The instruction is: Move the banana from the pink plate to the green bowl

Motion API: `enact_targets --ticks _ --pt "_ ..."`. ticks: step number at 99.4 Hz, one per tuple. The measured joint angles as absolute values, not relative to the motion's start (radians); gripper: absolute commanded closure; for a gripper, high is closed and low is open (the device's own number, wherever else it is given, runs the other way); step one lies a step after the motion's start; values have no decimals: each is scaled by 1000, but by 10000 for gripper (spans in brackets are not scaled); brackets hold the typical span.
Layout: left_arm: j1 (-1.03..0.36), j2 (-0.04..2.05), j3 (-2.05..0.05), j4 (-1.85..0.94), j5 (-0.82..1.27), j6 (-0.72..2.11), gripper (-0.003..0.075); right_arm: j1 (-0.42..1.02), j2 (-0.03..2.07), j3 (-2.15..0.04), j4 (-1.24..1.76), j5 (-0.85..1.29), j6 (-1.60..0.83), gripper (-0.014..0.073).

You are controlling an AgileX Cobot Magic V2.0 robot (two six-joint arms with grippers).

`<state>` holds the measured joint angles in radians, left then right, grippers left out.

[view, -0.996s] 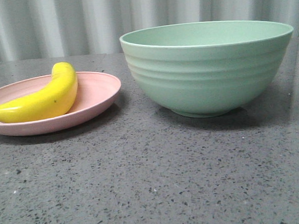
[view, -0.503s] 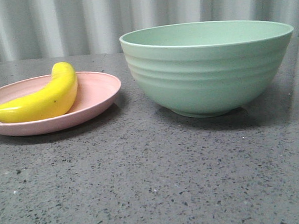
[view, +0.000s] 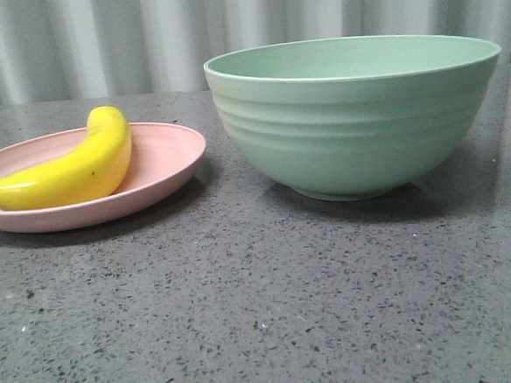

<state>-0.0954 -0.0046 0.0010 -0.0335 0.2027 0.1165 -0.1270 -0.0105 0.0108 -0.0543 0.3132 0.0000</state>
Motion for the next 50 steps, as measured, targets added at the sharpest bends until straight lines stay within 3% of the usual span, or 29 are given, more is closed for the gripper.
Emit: enact_targets --ticks 50 --pt "-95 -5 1 -48 142 117 741 -127 -10 11 -141 211 0 657"
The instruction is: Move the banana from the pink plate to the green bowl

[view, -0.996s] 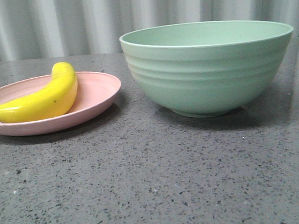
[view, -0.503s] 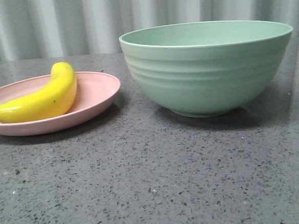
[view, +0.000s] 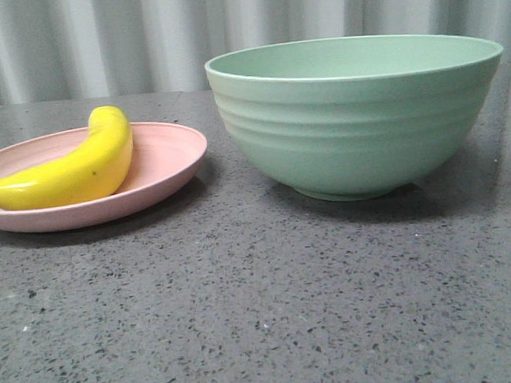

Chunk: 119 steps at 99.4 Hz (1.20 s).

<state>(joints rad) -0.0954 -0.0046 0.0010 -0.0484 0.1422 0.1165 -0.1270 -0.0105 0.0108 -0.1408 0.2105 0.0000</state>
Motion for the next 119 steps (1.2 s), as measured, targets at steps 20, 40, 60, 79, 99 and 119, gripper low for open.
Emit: enact_targets --ticks 20,40,60,79,99,119 --pt "-95 -5 1 -50 142 117 741 -127 -10 11 -145 181 0 657" --pt "-95 -5 1 -50 142 117 741 -127 -10 11 -146 168 0 657" --pt "-95 -5 1 -50 142 117 741 -127 -10 11 -146 166 -6 657" --pt "-95 -5 1 -50 135 117 741 -127 -10 11 -121 166 -6 657" --pt "-95 -5 0 -61 92 117 741 -127 -10 11 -53 143 -6 657" --pt "-95 -5 -11 -121 90 117 741 -127 -10 -12 25 195 -6 657"
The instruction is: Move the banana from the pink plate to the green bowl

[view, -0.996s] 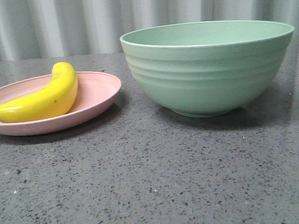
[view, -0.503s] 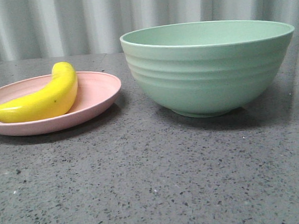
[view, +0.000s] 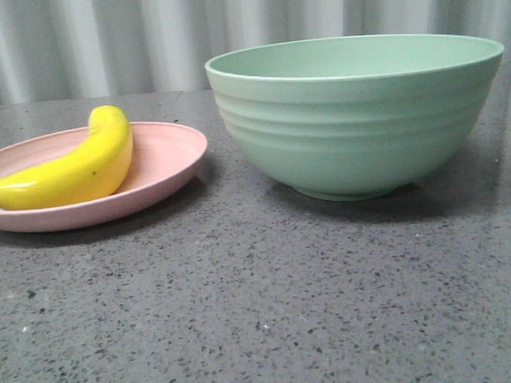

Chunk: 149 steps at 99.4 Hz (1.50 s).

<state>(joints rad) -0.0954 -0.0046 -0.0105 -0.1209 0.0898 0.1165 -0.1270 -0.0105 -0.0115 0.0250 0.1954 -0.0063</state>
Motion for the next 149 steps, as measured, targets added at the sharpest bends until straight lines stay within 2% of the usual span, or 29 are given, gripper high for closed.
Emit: enact_targets --ticks 14,36,66,73,90,97,125,149 --pt "-95 -1 -73 -128 117 117 741 -127 1 -113 33 308 -6 657" --pt "-95 128 -212 -130 119 117 741 -127 168 -290 46 430 -6 657" --pt "-95 346 -295 -130 33 117 735 -127 398 -438 219 401 -6 657" --pt "-95 383 -295 -132 0 117 686 -127 431 -438 227 394 -6 657" --pt "-95 443 -295 -138 -67 117 400 -127 474 -438 228 392 -6 657" --pt "-95 459 -295 -144 -89 117 341 -127 479 -438 228 392 -6 657" --pt "-109 535 -342 -170 -57 117 337 -127 479 -438 230 399 -6 657" --pt "-252 685 -513 -170 126 117 337 -127 479 -438 215 403 -6 657"
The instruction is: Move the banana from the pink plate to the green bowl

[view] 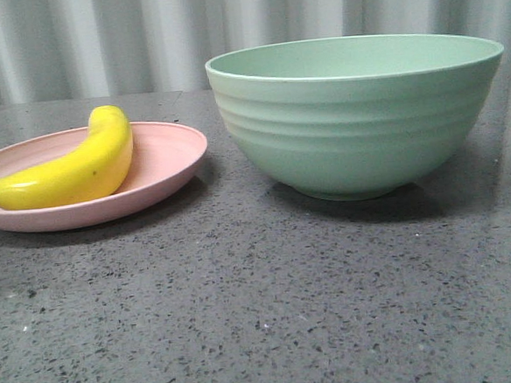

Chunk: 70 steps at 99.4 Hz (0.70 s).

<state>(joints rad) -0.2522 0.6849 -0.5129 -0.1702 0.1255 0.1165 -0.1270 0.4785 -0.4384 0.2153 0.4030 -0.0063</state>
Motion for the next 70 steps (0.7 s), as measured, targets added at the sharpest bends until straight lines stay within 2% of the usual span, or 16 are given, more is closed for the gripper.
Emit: enact_targets --ticks 37,70 --pt "-472 1003 -666 -139 212 117 288 -127 479 -438 183 422 -6 657" --pt "-531 1244 -755 -155 273 119 289 -127 479 -438 167 422 -6 657"
